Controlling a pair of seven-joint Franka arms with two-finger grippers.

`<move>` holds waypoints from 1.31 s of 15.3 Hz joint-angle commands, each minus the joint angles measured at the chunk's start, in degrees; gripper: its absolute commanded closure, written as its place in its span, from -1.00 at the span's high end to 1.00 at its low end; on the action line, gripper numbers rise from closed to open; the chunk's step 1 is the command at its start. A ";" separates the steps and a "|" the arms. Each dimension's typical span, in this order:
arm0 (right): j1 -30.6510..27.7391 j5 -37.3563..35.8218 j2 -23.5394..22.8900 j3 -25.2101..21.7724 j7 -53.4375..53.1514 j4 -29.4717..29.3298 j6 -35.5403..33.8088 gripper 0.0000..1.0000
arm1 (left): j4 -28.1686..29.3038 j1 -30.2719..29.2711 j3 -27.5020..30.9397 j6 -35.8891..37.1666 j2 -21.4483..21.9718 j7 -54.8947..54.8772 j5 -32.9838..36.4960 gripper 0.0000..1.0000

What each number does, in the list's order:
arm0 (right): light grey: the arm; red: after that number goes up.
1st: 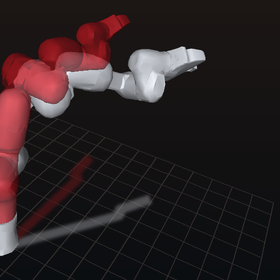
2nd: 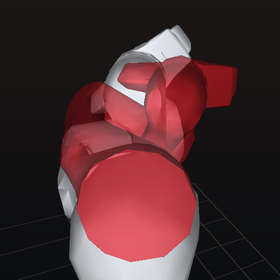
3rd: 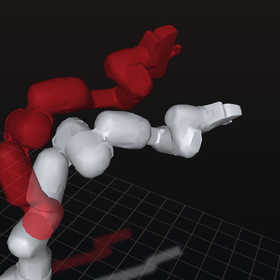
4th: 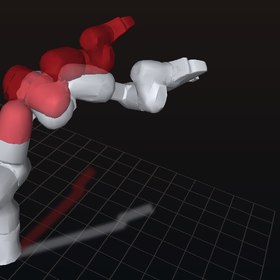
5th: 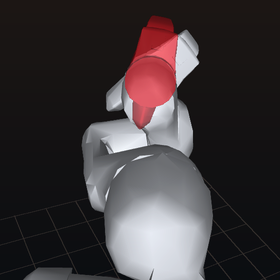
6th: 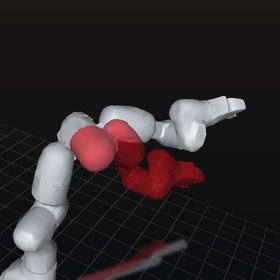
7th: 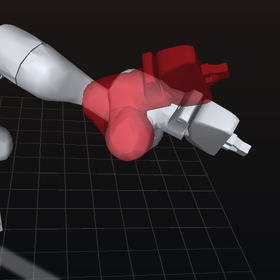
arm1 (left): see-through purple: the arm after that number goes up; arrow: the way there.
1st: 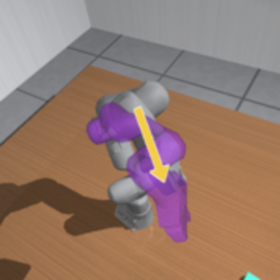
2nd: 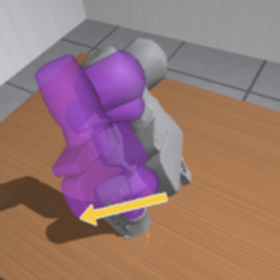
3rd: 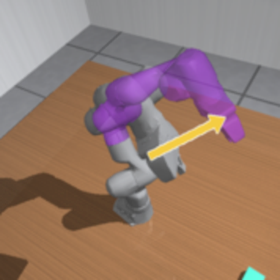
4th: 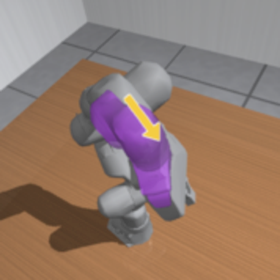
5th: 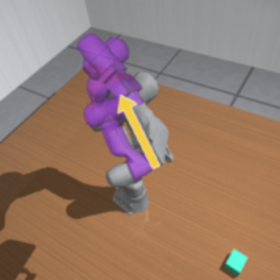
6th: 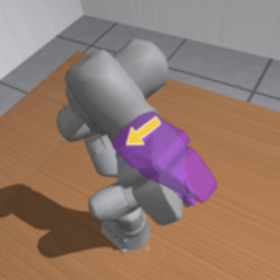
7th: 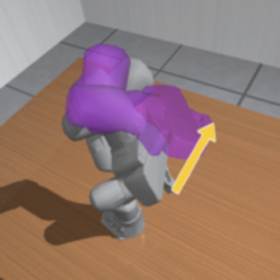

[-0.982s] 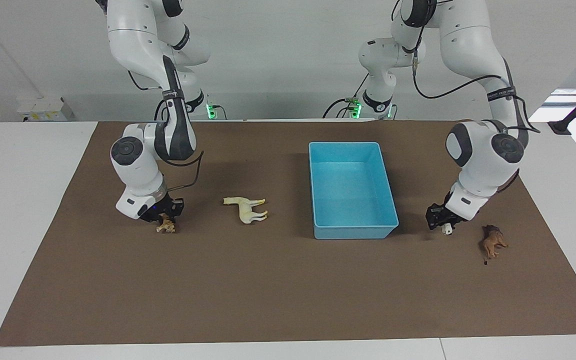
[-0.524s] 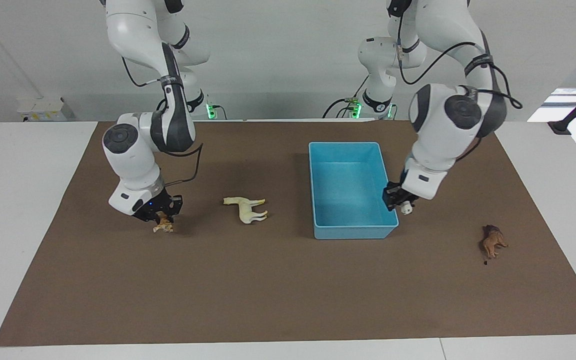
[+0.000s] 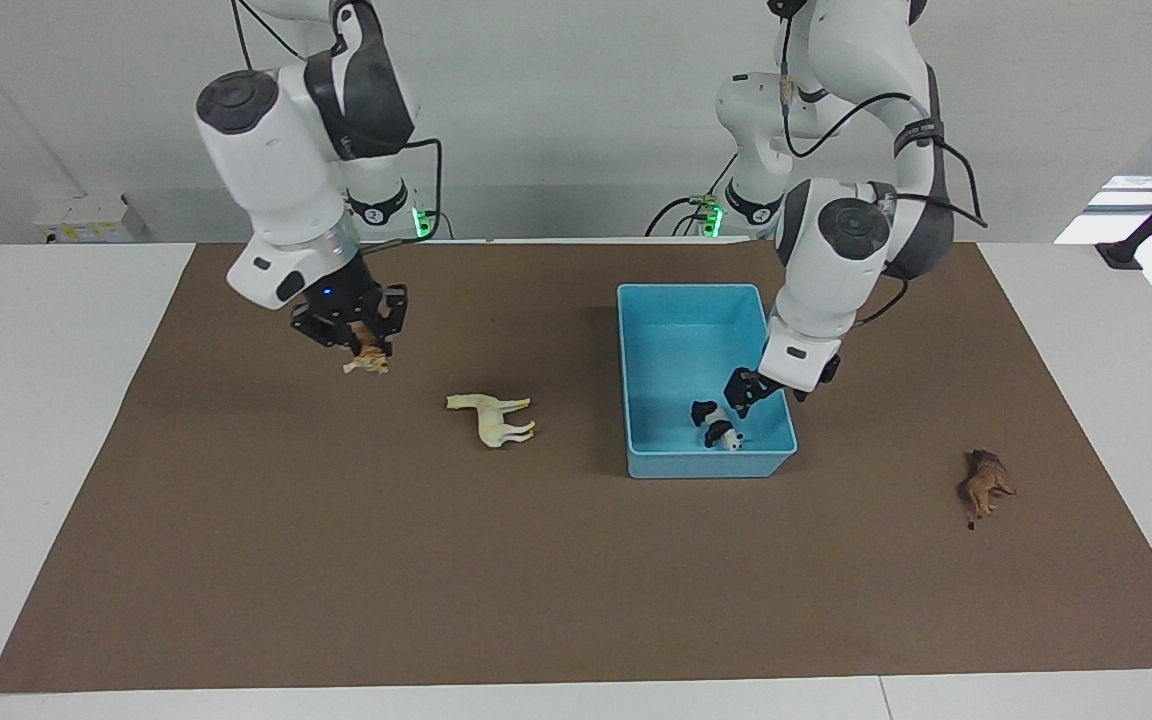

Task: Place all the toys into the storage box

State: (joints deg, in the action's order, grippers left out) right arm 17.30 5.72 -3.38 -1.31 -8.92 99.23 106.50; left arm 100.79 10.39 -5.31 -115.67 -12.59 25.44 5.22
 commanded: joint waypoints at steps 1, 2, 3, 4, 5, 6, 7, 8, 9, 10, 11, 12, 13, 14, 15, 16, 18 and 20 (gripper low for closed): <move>7.71 1.04 -1.18 1.57 -13.97 -2.19 0.89 -1.00 | -1.30 -7.63 -0.13 -1.46 0.20 -15.09 1.28 1.00; 10.96 1.05 -1.19 1.66 -19.85 -2.11 3.16 -1.00 | -1.04 -11.32 -0.13 -3.93 0.03 -21.77 1.28 1.00; 13.87 1.13 -1.53 1.66 -24.26 -2.19 5.19 -1.00 | -1.13 -15.09 -0.13 -6.91 -0.67 -28.54 1.28 1.00; 16.77 1.13 -2.15 1.66 -27.61 -2.11 7.56 -1.00 | -1.13 -17.92 -0.13 -10.07 -1.81 -33.65 1.37 1.00; 20.28 2.09 -3.72 1.66 -31.12 -2.02 11.24 -1.00 | -1.30 -20.82 -0.13 -13.84 -3.04 -38.84 1.37 1.00; 23.27 2.71 -5.39 1.58 -34.20 -2.02 15.10 -1.00 | -1.91 -23.11 -0.13 -16.14 -4.53 -42.46 1.37 1.00; 25.39 2.80 -7.67 1.66 -36.32 -2.11 19.32 -1.00 | -3.48 -25.13 -0.13 -17.30 -6.98 -44.76 1.54 1.00; 27.06 2.89 -10.30 1.66 -37.39 -2.11 23.62 -1.00 | -5.59 -25.85 -0.13 -17.83 -9.27 -46.00 1.46 1.00; 28.65 2.80 -12.59 1.66 -37.57 -1.93 26.62 -1.00 | -7.17 -26.38 -0.13 -18.79 -11.55 -46.53 1.46 1.00; 29.45 2.80 -14.26 1.66 -37.75 -2.02 28.05 -1.00 | -7.19 -27.34 -0.13 -21.41 -13.06 -46.54 1.28 1.00; 31.19 2.37 -17.33 1.58 -38.01 -2.37 29.19 -1.00 | -5.89 -27.78 -0.13 -24.92 -13.85 -46.36 1.19 1.00; 32.52 2.28 -19.71 1.49 -38.19 -2.46 31.55 -1.00 | -3.96 -28.14 -0.13 -27.65 -14.56 -46.27 1.19 1.00; 32.18 2.10 -20.34 1.49 -38.19 -2.20 33.14 -1.00 | -2.55 -28.58 -0.13 -30.12 -15.35 -46.27 1.19 1.00; 31.83 2.71 -20.26 1.49 -38.37 -2.28 31.68 -1.00 | -0.88 -28.75 -0.05 -31.45 -15.53 -46.36 1.19 1.00; 31.91 2.80 -20.17 1.40 -39.41 -2.54 29.84 0.05 | 0.27 -29.10 -0.05 -31.72 -15.53 -46.45 1.19 1.00; 32.18 2.72 -20.17 1.14 -42.21 -3.59 27.82 0.97 | 1.32 -29.72 -0.05 -31.55 -15.27 -46.45 1.19 1.00; 31.39 2.01 -21.13 0.88 -46.88 -10.68 18.36 1.00 | 3.96 -30.16 -0.05 -31.72 -14.66 -46.45 1.19 1.00; 28.50 1.92 -21.93 0.87 -47.16 -17.55 10.86 1.00 | 5.02 -29.99 -0.05 -31.72 -14.31 -46.36 1.19 1.00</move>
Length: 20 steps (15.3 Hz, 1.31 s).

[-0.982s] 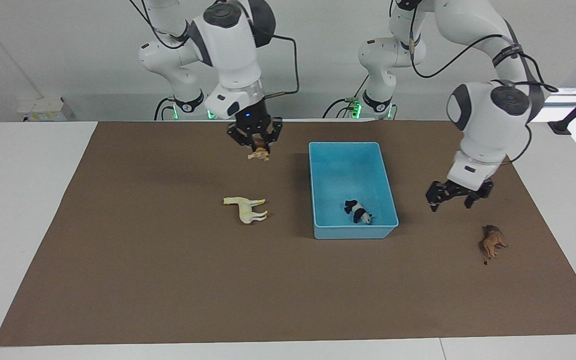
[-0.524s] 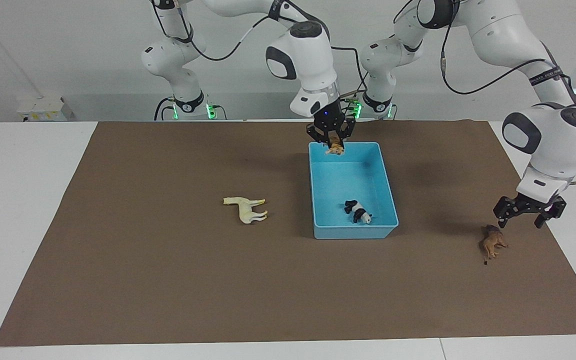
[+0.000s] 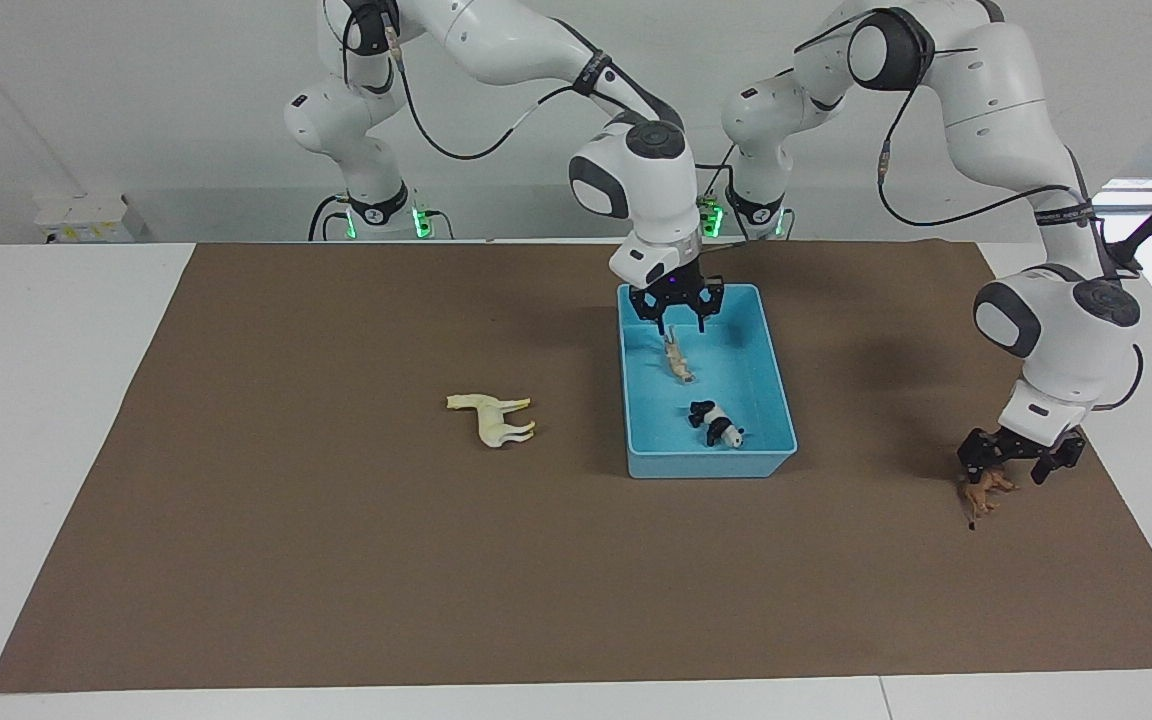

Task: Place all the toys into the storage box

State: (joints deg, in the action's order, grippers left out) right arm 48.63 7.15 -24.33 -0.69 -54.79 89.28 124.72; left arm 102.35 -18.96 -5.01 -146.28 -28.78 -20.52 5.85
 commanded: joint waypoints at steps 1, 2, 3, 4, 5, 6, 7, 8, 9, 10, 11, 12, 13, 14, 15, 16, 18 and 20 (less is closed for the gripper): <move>-4.67 0.41 -0.55 0.17 -1.11 -9.28 -8.96 1.00 | 3.47 -0.21 -0.35 -1.03 1.97 -0.22 0.57 1.00; -7.38 -0.63 0.07 0.08 -0.50 -9.82 -10.19 1.00 | 3.47 -0.03 -0.35 -0.94 1.97 -0.05 0.57 0.72; -10.02 -3.17 0.86 0.17 1.07 -9.91 -10.72 1.00 | 3.73 0.06 -0.35 -0.94 1.97 0.04 0.57 0.35; -11.96 -5.54 1.04 0.25 4.31 -9.82 -10.99 1.00 | 4.25 0.15 -0.35 -1.03 2.15 0.13 0.57 0.10; -13.89 -6.96 0.95 0.25 8.60 -9.04 -11.34 1.00 | 4.35 0.24 -0.35 -0.94 2.32 0.30 0.57 -0.16; -15.83 -6.97 1.30 0.25 13.26 -7.03 -11.00 1.00 | 4.35 0.24 -0.35 -0.85 2.32 1.00 0.57 -0.40; -17.59 -6.97 1.91 0.25 16.70 -4.66 -10.38 1.00 | 4.17 0.32 -0.35 -0.33 2.32 2.05 0.57 -0.72; -19.17 -6.97 2.88 0.25 19.52 -2.38 -9.77 1.00 | 3.82 0.59 -0.35 0.02 2.32 2.85 0.57 -1.00; -20.32 -6.97 4.02 0.25 21.63 0.95 -8.89 1.00 | 3.21 0.85 -0.35 0.72 2.32 3.20 0.48 -1.00; -20.94 -7.06 5.51 0.17 23.66 5.25 -6.88 1.00 | 1.64 1.20 -0.44 2.38 2.15 3.73 0.22 -1.00; -22.34 -7.15 6.83 0.08 26.03 9.56 -3.90 1.00 | -1.25 2.07 -0.44 5.62 1.89 5.65 0.13 -1.00; -23.48 -7.15 7.45 0.08 27.88 12.73 -1.44 1.00 | -4.76 3.74 -0.44 10.18 1.97 8.71 0.04 -1.00; -23.93 -7.15 7.46 0.08 27.98 14.42 0.07 1.00 | -8.27 5.84 -0.53 15.62 2.32 12.22 -0.04 -1.00; -24.11 -7.15 7.11 0.08 28.24 15.48 1.04 1.00 | -11.79 8.21 -0.79 21.94 3.11 17.04 -0.04 -1.00; -24.28 -7.15 6.76 0.08 28.42 15.92 1.31 1.00 | -14.17 10.93 -0.97 27.48 4.77 22.84 -0.04 -1.00; -24.37 -7.24 6.23 0.17 28.86 16.19 1.49 1.00 | -14.81 13.83 -1.05 31.36 6.61 27.77 -0.04 -1.00; -24.72 -7.24 5.52 0.17 31.92 18.64 4.28 1.00 | -13.68 20.07 -1.06 37.00 10.05 36.91 -0.04 -1.00; -24.72 -7.24 5.52 0.08 32.82 21.72 7.98 1.00 | -10.26 26.75 -1.06 38.17 12.25 45.70 -0.04 -1.00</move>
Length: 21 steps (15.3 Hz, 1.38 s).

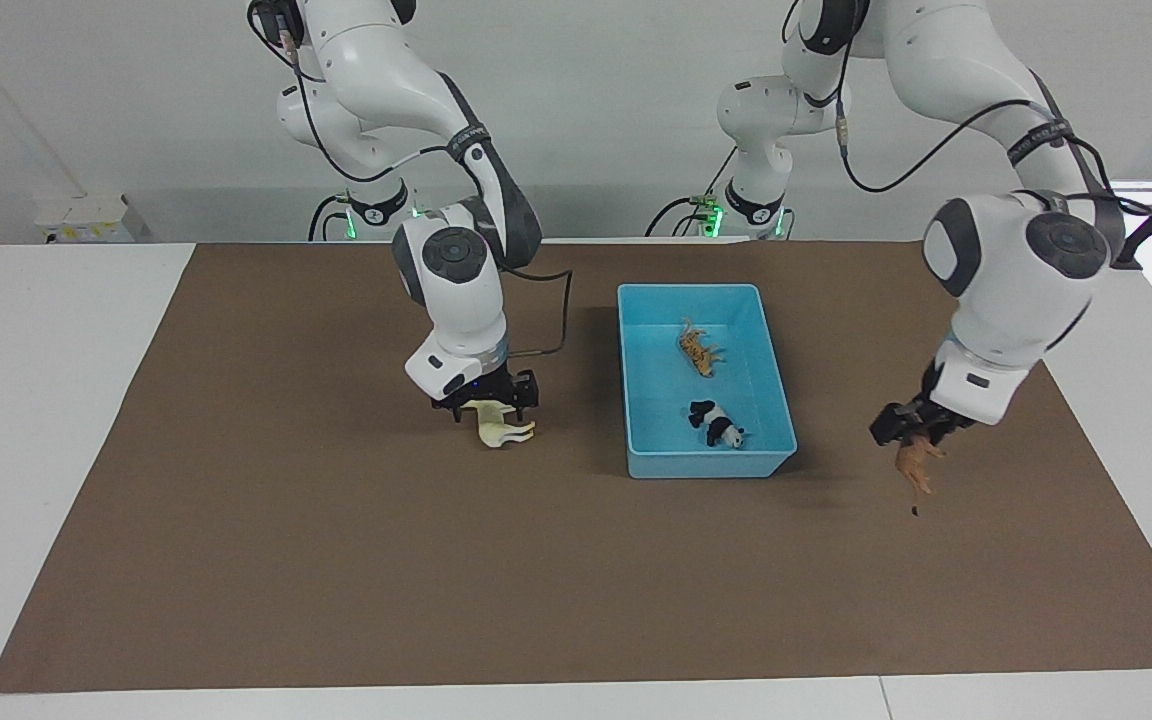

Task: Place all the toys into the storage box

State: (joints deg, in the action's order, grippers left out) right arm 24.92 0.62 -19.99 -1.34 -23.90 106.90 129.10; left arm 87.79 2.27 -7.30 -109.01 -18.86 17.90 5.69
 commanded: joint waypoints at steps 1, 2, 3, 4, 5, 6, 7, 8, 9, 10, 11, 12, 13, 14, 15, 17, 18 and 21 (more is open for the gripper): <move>-1.18 -0.80 0.92 0.72 2.02 4.19 3.70 1.00 | 7.19 8.33 1.23 0.20 3.64 11.15 0.11 -1.00; -1.36 -0.80 0.57 0.72 2.02 4.10 3.88 1.00 | 10.00 10.54 1.23 -0.15 4.88 14.15 0.11 -1.00; -1.36 -0.80 0.13 0.72 2.02 4.10 4.40 1.00 | 12.03 12.30 1.23 -0.42 5.85 15.57 0.11 -1.00; -1.36 -0.80 -0.22 0.81 2.02 4.28 5.10 1.00 | 12.66 12.93 1.23 -0.16 6.20 15.58 0.11 -0.42; -1.19 -0.80 -0.58 0.81 2.02 4.45 5.37 1.00 | 12.58 13.02 1.15 -0.07 6.55 15.06 0.11 0.65; -0.84 -0.80 -1.19 0.81 2.02 4.46 5.72 1.00 | 11.97 12.93 1.15 0.46 7.08 14.71 0.11 1.00; -0.75 -0.80 -1.54 0.81 1.93 4.63 6.51 1.00 | 11.88 12.50 1.15 1.16 9.00 14.62 0.11 1.00; -0.49 -0.80 -1.98 0.81 2.02 5.07 7.47 1.00 | 11.88 12.32 1.15 2.12 10.59 14.62 0.02 1.00; -0.40 -0.80 -2.25 0.81 2.02 5.68 8.61 1.00 | 11.53 12.23 1.41 3.17 12.08 14.62 -0.15 1.00; -0.39 -0.88 -2.51 0.81 2.02 5.86 9.32 1.00 | 11.35 11.45 1.50 4.40 13.49 14.62 -0.68 1.00; -0.39 -0.89 -2.60 0.81 2.02 5.86 9.68 1.00 | 11.26 10.57 1.50 5.63 14.55 14.44 -1.29 1.00; -0.39 -0.89 -2.60 0.81 2.02 5.86 9.68 0.53 | 10.48 9.52 1.58 7.30 15.69 13.40 -1.65 1.00; -0.39 -0.89 -2.69 0.81 1.93 5.77 9.51 -0.98 | 9.34 8.29 1.67 10.10 16.57 11.12 -1.74 1.00; -0.31 -0.89 -2.69 0.81 1.84 5.43 9.07 -1.00 | 7.50 6.80 1.85 13.17 17.19 8.05 -2.17 1.00; -0.22 -0.89 -2.60 0.81 1.93 4.64 7.93 -1.00 | 5.74 4.95 1.85 16.42 17.28 4.72 -3.05 1.00; 2.57 -0.62 -2.60 0.81 -1.30 0.09 1.63 -1.00 | 4.24 2.83 2.11 20.05 17.72 -0.75 -3.32 1.00; 3.38 -0.97 -2.60 0.81 -4.28 -3.85 -2.67 -1.00 | 4.14 2.04 2.20 21.63 18.24 -1.37 -3.32 1.00; 6.71 0.43 -3.12 1.25 -7.90 -17.82 -16.56 -1.00 | 4.23 1.24 1.94 25.84 20.70 -3.31 -3.32 1.00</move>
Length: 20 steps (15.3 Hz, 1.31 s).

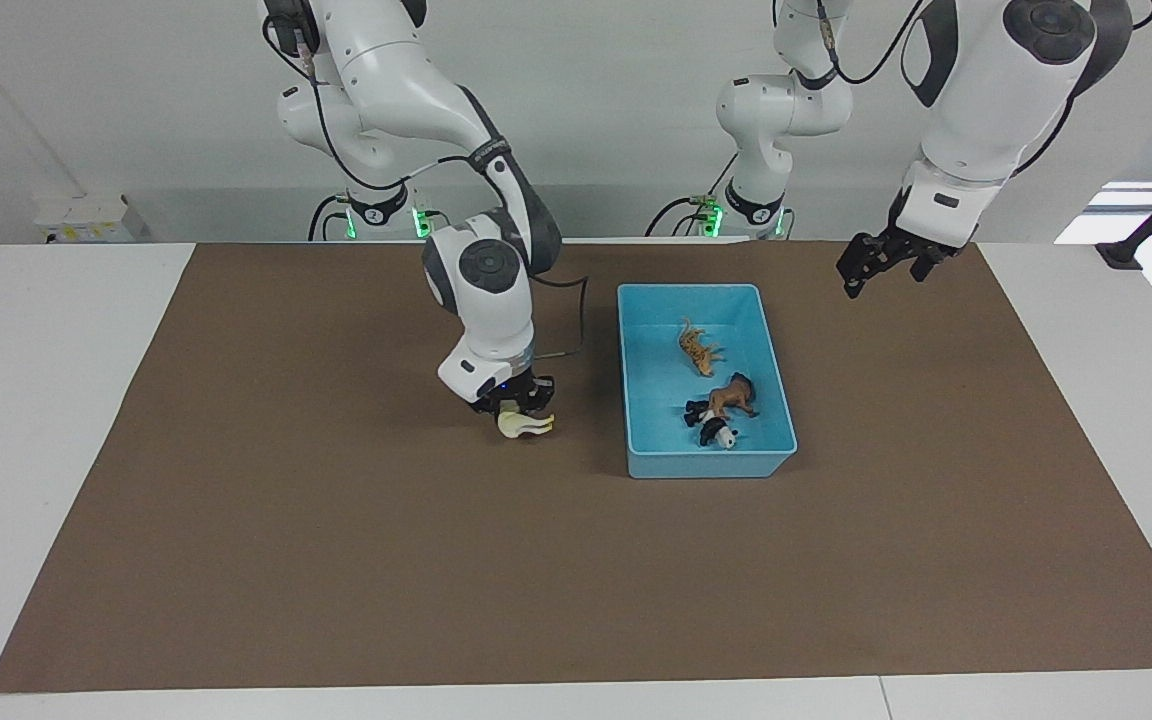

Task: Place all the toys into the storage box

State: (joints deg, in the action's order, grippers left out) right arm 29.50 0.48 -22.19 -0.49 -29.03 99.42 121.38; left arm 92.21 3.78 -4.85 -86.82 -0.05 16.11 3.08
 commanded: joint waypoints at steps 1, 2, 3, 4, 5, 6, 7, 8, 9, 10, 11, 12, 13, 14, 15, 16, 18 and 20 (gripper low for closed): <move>3.62 1.35 -1.71 0.58 -5.83 -15.60 -11.92 -1.00 | -0.01 -0.26 -0.51 5.51 3.02 -1.69 -0.71 1.00; 6.42 2.67 -3.37 0.76 -9.95 -19.49 -12.13 -1.00 | 0.43 -0.35 -0.51 6.83 4.43 -2.30 -0.79 1.00; 8.97 4.42 -4.26 0.76 -13.21 -20.31 -8.91 -1.00 | 0.52 -0.35 -0.51 7.98 5.31 -3.61 -0.79 1.00; 11.17 6.53 -4.35 0.76 -15.42 -19.53 -1.13 -1.00 | 0.52 0.17 -0.51 8.77 5.41 -3.97 -0.79 1.00; 12.32 7.42 -4.44 0.76 -16.48 -16.65 4.08 -1.00 | 0.52 0.44 -0.51 8.26 5.32 -4.15 -0.88 1.00; 13.64 7.60 -4.01 0.76 -16.67 -12.80 8.83 -1.00 | 0.52 0.26 -0.51 6.25 5.06 -4.76 -1.66 1.00; 14.61 7.69 -3.83 0.76 -17.02 -10.58 12.01 -1.00 | 0.52 -0.26 -0.17 5.36 4.71 -5.64 -3.15 1.00; 15.49 7.86 -3.39 0.76 -18.41 -9.78 12.04 0.98 | -0.35 -0.09 1.40 5.26 3.75 -6.69 -3.95 1.00; 16.02 7.87 -3.13 0.76 -21.56 -10.38 9.95 1.00 | -1.32 0.52 2.90 5.35 2.00 -7.49 -4.04 1.00; 16.03 7.78 -2.95 0.67 -25.42 -11.69 7.23 1.00 | -1.94 1.05 3.09 5.09 1.55 -7.58 -4.13 1.00; 15.51 7.52 -2.86 0.58 -27.55 -13.62 4.68 1.00 | -1.77 1.14 3.18 5.96 1.72 -7.76 -4.13 1.00; 15.06 6.73 -2.42 0.32 -27.57 -14.77 2.05 1.00 | -1.77 1.14 3.35 7.01 1.80 -7.84 -4.13 1.00; 14.71 6.72 -0.94 -0.03 -27.48 -15.21 0.63 1.00 | -1.59 1.23 3.35 6.85 2.24 -7.93 -4.13 1.00; 13.49 6.64 0.81 -0.21 -27.48 -15.13 -0.25 1.00 | -0.81 1.14 3.35 6.67 2.68 -7.85 -4.13 1.00; 11.04 6.29 3.01 -0.38 -27.30 -14.96 -2.35 1.00 | 0.24 1.14 3.27 6.58 3.29 -7.58 -4.13 1.00; 8.32 6.02 4.77 -0.38 -25.56 -14.95 -4.98 1.00 | 0.86 1.23 3.09 6.23 3.65 -7.58 -4.05 1.00; 2.26 3.22 7.76 -0.47 -12.79 -14.34 -9.47 1.00 | 0.87 0.88 3.09 6.14 3.83 -7.32 -4.05 1.00; -5.11 2.51 9.52 -0.39 4.16 -14.08 -12.99 1.00 | 0.87 0.44 3.18 5.88 4.09 -7.23 -4.05 1.00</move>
State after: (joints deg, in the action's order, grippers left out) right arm 30.93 3.95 -14.77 -1.86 -38.24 83.43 110.45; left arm 91.88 4.20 -2.25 -80.98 2.51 8.90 -0.34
